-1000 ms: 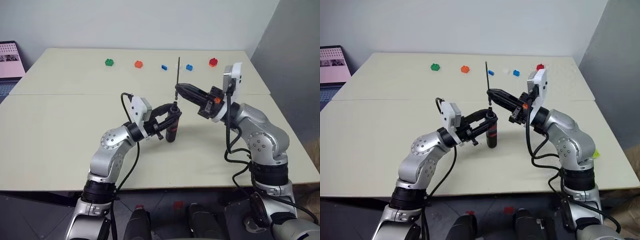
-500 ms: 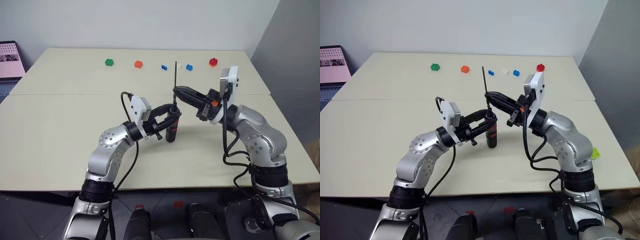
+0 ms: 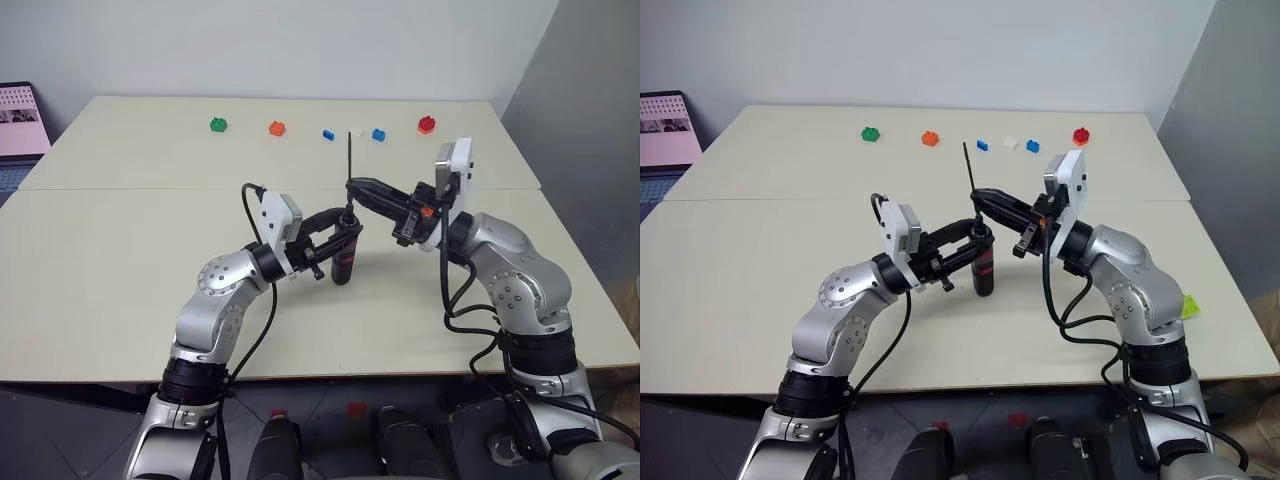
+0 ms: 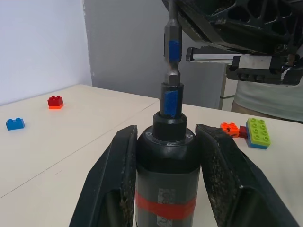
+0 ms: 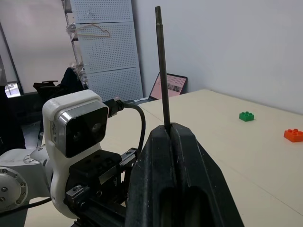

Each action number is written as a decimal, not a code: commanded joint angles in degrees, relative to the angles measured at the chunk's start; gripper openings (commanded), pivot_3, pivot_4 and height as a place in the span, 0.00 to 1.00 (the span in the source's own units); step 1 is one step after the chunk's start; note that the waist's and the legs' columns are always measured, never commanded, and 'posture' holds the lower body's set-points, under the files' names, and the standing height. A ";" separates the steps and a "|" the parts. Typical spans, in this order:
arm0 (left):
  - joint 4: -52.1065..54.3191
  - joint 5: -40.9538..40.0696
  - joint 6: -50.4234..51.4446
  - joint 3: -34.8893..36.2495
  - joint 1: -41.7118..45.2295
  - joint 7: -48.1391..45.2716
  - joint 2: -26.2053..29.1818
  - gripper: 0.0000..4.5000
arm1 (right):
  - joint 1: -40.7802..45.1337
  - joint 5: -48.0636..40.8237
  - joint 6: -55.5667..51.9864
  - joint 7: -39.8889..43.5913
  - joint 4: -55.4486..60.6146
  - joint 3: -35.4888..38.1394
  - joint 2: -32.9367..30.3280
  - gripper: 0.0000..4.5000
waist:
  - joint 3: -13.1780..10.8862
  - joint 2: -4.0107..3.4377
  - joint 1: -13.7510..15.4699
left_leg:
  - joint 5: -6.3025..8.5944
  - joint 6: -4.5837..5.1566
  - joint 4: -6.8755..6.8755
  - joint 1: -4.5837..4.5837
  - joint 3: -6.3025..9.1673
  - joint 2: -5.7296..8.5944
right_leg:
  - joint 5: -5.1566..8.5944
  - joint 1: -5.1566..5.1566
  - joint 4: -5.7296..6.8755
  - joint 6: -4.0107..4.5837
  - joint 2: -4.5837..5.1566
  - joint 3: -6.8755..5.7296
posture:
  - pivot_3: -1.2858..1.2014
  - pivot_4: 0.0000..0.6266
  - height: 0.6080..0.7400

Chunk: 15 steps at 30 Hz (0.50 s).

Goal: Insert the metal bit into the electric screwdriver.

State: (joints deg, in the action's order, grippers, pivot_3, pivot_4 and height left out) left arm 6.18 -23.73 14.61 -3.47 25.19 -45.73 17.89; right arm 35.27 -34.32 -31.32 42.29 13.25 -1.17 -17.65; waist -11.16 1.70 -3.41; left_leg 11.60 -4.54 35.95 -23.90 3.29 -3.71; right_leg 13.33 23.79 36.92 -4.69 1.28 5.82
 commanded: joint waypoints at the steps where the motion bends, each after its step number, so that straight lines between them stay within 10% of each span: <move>1: 0.65 -0.30 -0.02 0.14 1.01 -0.28 0.21 0.35 | -0.41 1.05 1.80 1.24 0.72 -0.61 -0.93 0.00 | 0.00 0.00 0.00 | 0.00 0.00 0.00 0.00 0.00 0.00 | 0.00 0.00 0.00 0.00 0.00 0.00 | 0.52 0.24 1.00; 15: 0.28 -0.33 0.05 0.13 1.40 -0.85 0.49 0.35 | -1.47 2.16 2.12 3.92 0.37 -2.17 -3.27 0.00 | 0.00 0.00 0.02 | 0.00 0.00 0.00 0.01 0.00 0.00 | 0.00 0.00 -0.02 0.01 0.00 0.00 | 0.52 0.24 1.00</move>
State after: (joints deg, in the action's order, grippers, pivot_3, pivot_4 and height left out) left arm 6.06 -23.71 14.69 -3.50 25.38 -46.25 18.16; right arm 33.57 -31.71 -27.98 45.10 13.24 -2.38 -20.18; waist -11.16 1.70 -3.39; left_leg 11.61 -4.54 35.95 -23.89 3.29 -3.71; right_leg 13.33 23.78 36.90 -4.69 1.28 5.82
